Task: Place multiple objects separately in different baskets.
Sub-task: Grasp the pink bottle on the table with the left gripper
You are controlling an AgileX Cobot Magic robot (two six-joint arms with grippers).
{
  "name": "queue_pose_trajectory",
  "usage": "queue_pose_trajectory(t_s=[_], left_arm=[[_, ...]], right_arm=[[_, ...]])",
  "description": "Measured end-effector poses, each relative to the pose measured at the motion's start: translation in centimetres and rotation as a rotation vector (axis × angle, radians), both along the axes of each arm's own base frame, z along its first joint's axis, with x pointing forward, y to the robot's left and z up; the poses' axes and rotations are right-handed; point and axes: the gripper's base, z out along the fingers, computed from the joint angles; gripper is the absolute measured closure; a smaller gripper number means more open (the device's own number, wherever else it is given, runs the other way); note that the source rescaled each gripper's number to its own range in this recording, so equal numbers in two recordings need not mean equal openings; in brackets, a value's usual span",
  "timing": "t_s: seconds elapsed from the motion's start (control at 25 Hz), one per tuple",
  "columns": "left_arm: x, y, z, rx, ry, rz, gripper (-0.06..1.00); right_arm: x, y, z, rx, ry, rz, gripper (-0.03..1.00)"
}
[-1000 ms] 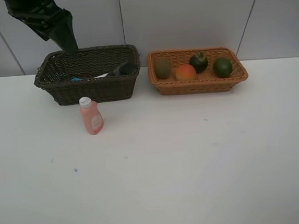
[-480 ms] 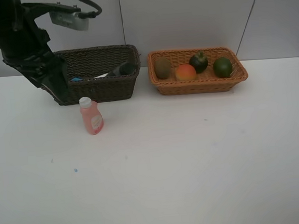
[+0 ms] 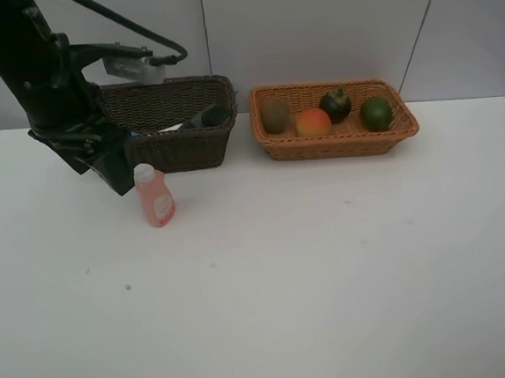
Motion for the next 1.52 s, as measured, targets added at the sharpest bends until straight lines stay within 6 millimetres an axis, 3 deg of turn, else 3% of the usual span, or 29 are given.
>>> queue_pose_trajectory(t_s=[0.32,0.88,1.32,1.52], left_arm=[[1.6,-0.2,-2.8,0.031,-0.011,0.014,-0.05],[2.7,-0.8,-5.6,0.032,-0.017,0.022,-0.05],[3.1,-1.5,-6.1,0.013,-0.058,0.038,-0.05],[3.2,-1.8,-7.8,0.029,-0.018,0.034,-0.05]], right_arm=[[0.0,0.0,0.0,0.0,0.0,0.0,-0.02],[0.0,0.0,0.0,0.0,0.0,0.0,-0.02],[0.0,0.0,0.0,0.0,0.0,0.0,-0.02],[0.0,0.0,0.0,0.0,0.0,0.0,-0.02]])
